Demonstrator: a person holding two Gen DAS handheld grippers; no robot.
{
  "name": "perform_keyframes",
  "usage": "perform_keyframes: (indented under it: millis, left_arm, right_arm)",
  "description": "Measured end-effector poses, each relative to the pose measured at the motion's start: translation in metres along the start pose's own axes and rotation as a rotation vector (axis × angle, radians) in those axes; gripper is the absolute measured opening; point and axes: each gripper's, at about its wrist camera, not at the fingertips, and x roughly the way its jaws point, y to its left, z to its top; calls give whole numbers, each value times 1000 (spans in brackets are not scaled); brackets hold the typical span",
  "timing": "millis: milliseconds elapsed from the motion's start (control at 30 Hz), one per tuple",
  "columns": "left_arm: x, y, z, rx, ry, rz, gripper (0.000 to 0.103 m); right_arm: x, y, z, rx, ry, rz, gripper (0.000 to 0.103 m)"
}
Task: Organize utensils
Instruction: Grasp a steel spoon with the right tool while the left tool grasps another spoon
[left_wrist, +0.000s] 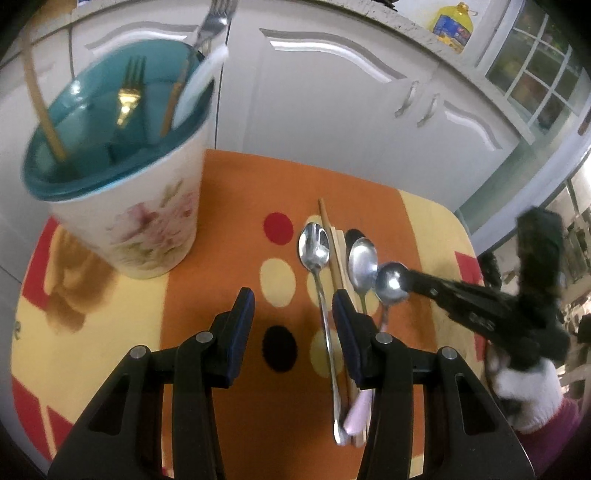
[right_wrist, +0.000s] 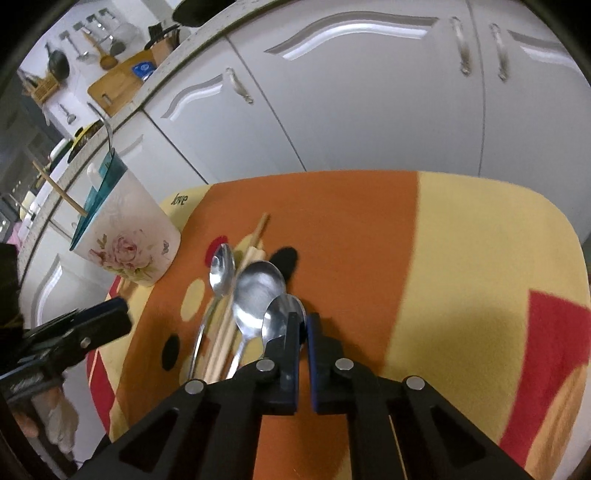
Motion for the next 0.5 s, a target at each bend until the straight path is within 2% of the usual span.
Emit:
perform_keyframes:
  millis: [333,500]
  left_arm:
    - [33,3,12,-52,8,-13,43]
    - [46,-1,19,-32,1,-16,43]
  right_arm:
    - [-18,-15,-9,-12,12,9,3]
    - [-17,-20,-10,-16,23,21,3]
